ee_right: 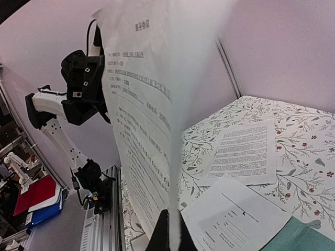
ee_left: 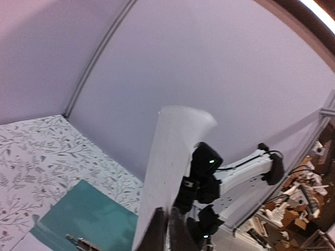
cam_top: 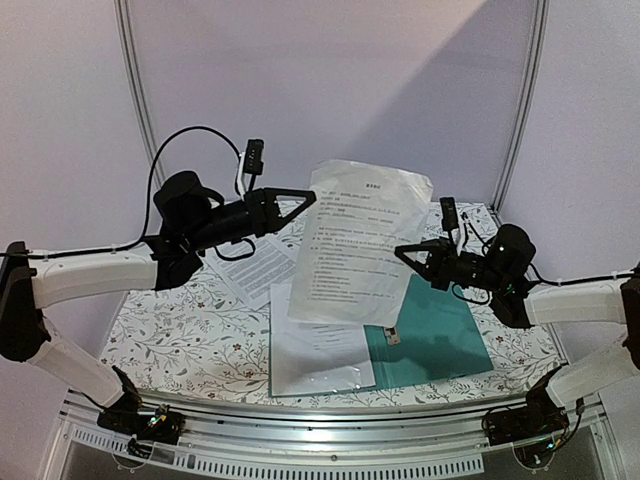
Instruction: Put the files into the folder
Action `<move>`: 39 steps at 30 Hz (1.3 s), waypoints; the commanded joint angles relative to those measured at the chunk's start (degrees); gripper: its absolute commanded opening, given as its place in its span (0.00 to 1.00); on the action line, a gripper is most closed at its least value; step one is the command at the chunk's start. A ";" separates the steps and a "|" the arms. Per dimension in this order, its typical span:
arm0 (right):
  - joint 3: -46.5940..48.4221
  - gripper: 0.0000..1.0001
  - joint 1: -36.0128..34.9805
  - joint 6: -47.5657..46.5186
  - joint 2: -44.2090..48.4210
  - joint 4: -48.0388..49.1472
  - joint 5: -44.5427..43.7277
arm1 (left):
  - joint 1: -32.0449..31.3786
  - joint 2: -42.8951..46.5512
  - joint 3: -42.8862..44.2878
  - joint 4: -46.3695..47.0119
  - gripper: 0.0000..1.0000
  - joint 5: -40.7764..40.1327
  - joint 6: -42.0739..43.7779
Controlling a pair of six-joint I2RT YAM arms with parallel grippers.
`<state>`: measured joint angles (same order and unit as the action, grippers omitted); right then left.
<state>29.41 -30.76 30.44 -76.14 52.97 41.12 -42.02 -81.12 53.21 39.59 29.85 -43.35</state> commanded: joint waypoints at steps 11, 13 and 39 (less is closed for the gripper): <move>29.16 0.00 5.84 -11.61 0.71 -66.40 1.16 | 11.76 -4.86 16.36 -56.96 0.61 -32.33 14.78; 34.18 0.00 6.82 -12.63 -1.93 -76.34 2.86 | 13.46 -5.99 16.20 -58.30 0.61 -32.18 15.70; 36.35 0.00 14.52 -19.18 -18.78 -107.94 -31.95 | 19.25 -11.11 11.83 -56.70 0.58 -28.00 17.89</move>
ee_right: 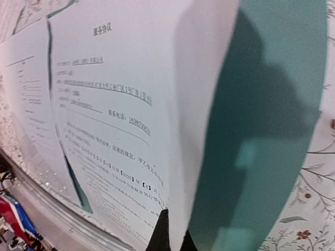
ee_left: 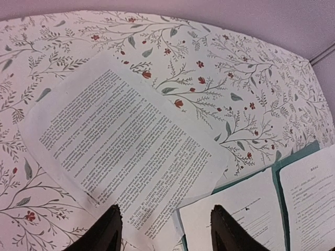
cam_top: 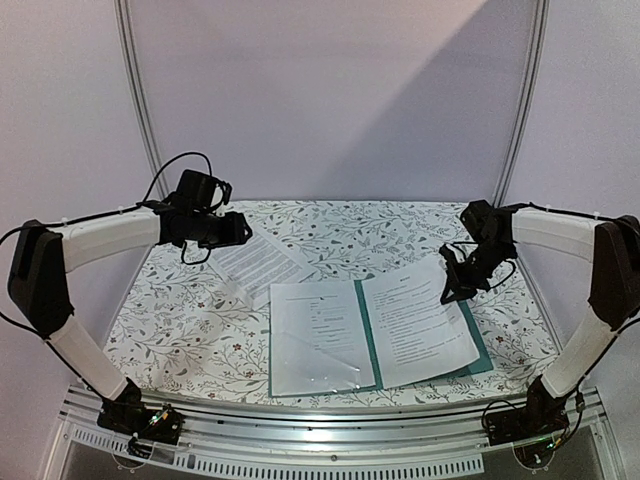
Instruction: Put the files into the folder
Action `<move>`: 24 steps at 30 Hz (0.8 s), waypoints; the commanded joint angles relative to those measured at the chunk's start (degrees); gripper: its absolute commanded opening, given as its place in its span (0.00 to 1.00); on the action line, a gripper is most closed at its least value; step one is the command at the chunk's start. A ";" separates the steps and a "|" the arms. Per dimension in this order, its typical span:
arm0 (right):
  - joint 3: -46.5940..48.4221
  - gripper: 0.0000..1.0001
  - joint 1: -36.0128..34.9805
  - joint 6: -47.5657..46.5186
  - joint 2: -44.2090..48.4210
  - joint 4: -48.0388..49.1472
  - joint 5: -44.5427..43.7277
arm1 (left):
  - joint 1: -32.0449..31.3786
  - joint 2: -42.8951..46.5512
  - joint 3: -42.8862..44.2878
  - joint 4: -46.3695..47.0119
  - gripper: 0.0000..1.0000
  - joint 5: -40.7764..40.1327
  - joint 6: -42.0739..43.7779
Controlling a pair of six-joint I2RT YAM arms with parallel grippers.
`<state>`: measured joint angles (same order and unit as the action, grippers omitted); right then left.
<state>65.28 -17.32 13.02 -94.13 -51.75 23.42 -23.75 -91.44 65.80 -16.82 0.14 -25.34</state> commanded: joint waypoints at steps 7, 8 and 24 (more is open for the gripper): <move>-1.06 0.00 1.60 -1.59 -2.07 -2.52 -20.51 | 1.48 -0.65 -1.02 0.15 0.57 3.05 -0.87; -0.95 0.00 1.59 -1.62 -2.45 -2.33 -20.59 | 1.51 -0.57 -1.09 0.23 0.57 3.21 -1.11; 0.74 0.00 1.61 -0.97 -6.93 -0.53 -19.33 | 1.60 0.04 -1.82 1.43 0.56 4.55 -1.60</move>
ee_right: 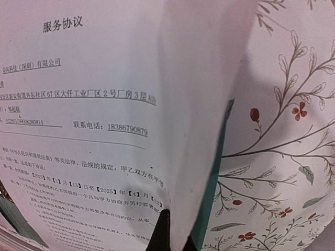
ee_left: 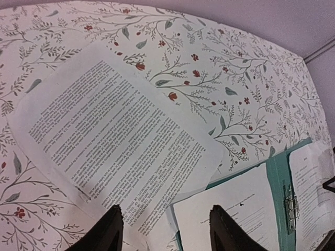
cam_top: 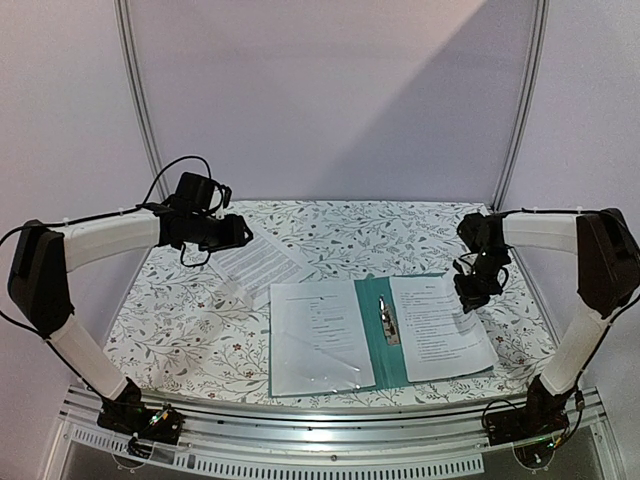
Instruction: Put the files into the folder
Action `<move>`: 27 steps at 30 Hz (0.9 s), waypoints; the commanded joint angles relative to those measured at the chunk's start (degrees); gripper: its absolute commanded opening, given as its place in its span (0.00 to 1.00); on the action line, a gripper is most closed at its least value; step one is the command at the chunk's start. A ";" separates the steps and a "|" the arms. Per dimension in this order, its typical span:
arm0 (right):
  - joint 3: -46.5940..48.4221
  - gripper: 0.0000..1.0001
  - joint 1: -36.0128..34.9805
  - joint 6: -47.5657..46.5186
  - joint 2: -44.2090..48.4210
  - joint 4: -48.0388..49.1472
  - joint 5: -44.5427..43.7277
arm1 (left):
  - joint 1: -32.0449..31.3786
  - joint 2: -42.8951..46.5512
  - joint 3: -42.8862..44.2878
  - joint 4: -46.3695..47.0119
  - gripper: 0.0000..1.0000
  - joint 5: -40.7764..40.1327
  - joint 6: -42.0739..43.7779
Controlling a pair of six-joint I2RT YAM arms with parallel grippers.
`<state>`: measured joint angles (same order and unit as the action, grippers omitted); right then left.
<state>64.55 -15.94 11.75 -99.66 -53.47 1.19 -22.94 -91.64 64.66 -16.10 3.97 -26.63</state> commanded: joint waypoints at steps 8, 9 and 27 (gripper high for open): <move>1.12 0.00 -0.25 -0.82 -1.42 1.43 3.64 | 0.79 0.08 -0.77 0.89 0.56 1.08 -0.35; 1.10 0.00 -0.45 -0.97 -1.42 1.60 3.60 | 0.76 0.07 -0.77 0.99 0.56 1.12 -0.47; 2.96 0.00 -2.56 -1.73 -2.91 1.88 4.43 | 0.82 -0.03 -1.03 1.25 0.56 1.49 -0.56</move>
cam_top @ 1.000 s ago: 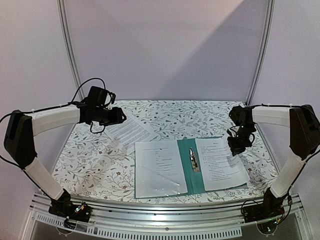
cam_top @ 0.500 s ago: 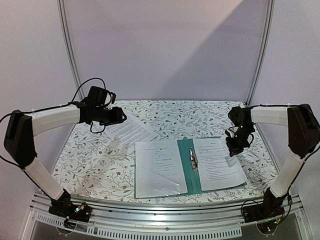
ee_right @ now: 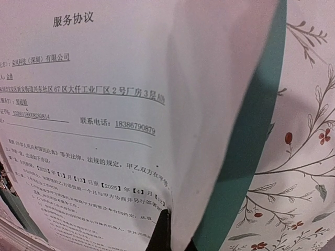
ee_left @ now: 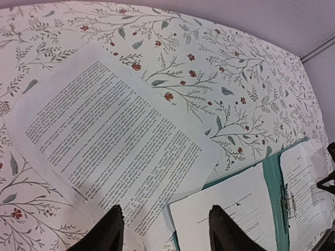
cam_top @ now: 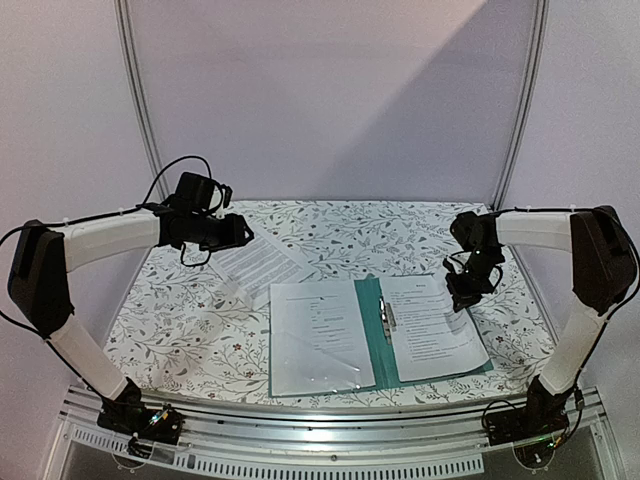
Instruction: Put the files into the folder
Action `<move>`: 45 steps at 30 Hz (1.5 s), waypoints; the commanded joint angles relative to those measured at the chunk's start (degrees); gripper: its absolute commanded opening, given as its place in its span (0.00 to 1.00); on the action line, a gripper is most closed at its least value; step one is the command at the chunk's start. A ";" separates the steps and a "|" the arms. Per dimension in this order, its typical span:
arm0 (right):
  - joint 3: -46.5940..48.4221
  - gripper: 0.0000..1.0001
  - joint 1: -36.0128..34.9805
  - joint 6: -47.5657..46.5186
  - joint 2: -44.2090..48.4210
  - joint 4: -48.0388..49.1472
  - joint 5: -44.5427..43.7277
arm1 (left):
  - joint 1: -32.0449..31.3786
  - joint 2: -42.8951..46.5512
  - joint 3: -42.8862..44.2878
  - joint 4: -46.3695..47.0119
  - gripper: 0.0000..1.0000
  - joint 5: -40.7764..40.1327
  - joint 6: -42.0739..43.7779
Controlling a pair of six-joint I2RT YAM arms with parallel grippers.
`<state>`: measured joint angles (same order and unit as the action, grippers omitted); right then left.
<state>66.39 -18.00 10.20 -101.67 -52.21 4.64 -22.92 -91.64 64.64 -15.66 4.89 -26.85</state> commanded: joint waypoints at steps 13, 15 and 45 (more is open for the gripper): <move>2.04 0.09 -0.50 -0.35 -1.76 -0.24 0.11 | 0.85 -0.38 -1.01 0.84 0.55 0.99 -0.23; 2.29 0.15 -0.54 -0.19 -1.98 -0.62 -0.43 | 0.86 -0.45 -0.93 0.81 0.55 1.11 -0.22; 0.96 0.65 -0.89 0.52 -0.73 -2.11 -2.63 | 1.20 -1.09 -0.34 -0.40 0.68 0.41 -1.18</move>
<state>67.33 -18.50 10.41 -102.94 -53.65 3.42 -22.63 -91.70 64.42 -15.42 5.39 -27.68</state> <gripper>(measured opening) 0.639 0.652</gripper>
